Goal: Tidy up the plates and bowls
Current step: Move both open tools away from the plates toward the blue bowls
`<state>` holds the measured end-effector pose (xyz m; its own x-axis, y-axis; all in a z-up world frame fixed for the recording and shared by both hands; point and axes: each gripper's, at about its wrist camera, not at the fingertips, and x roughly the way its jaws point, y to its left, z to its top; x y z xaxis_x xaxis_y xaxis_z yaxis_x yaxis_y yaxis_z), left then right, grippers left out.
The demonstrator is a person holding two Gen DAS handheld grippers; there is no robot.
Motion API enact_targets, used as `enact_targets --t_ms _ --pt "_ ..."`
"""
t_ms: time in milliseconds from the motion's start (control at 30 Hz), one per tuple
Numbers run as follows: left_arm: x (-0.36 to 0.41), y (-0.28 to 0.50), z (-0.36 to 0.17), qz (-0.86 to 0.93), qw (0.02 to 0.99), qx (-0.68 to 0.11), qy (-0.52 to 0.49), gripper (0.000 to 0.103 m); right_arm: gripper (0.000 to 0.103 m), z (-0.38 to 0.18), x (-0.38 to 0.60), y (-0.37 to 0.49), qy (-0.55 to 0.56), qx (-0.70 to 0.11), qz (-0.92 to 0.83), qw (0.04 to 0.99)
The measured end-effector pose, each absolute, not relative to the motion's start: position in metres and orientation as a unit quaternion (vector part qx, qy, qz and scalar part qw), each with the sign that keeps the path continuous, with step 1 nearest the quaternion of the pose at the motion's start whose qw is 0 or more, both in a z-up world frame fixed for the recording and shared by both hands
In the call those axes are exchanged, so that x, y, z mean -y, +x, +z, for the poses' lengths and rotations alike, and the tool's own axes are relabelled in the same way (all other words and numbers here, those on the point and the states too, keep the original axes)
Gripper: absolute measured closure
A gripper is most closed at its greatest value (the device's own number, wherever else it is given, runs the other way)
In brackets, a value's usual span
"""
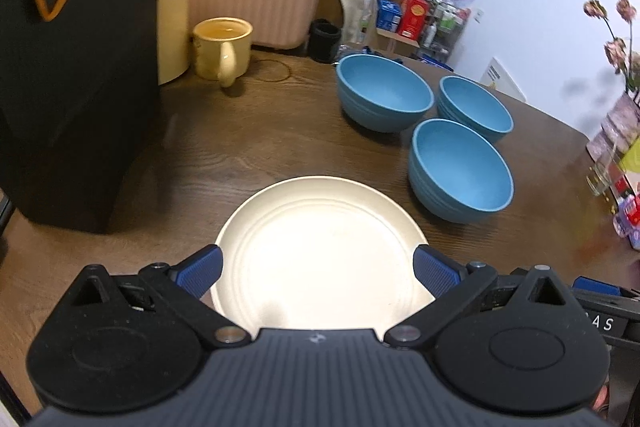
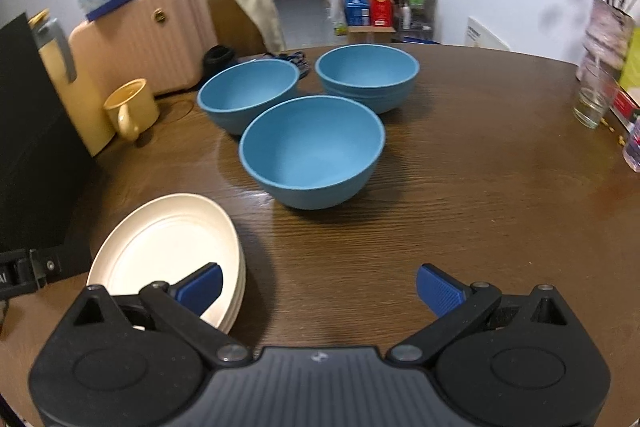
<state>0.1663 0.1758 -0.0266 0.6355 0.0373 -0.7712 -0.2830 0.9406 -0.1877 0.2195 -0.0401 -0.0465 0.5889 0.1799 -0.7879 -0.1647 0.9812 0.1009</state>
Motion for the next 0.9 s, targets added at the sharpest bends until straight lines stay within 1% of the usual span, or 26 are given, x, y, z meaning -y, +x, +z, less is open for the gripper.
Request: enact_targets --t_ms 333,533,900 --pt "-0.165 0.187 -0.018 0.080 0.896 -0.419 -0.127 0.000 0.000 -0.040 0.061 0.224 0.048 -0.436 0.073 0.896" --pt "-0.162 0.204 -0.010 0.073 0.896 -0.418 -0.132 0.000 0.000 -0.027 0.061 0.236 0.042 -0.432 0.048 0.899" --pt "-0.156 0.234 0.010 0.061 0.899 -0.415 -0.123 0.000 0.000 0.000 0.067 0.268 0.065 -0.418 0.031 0.906"
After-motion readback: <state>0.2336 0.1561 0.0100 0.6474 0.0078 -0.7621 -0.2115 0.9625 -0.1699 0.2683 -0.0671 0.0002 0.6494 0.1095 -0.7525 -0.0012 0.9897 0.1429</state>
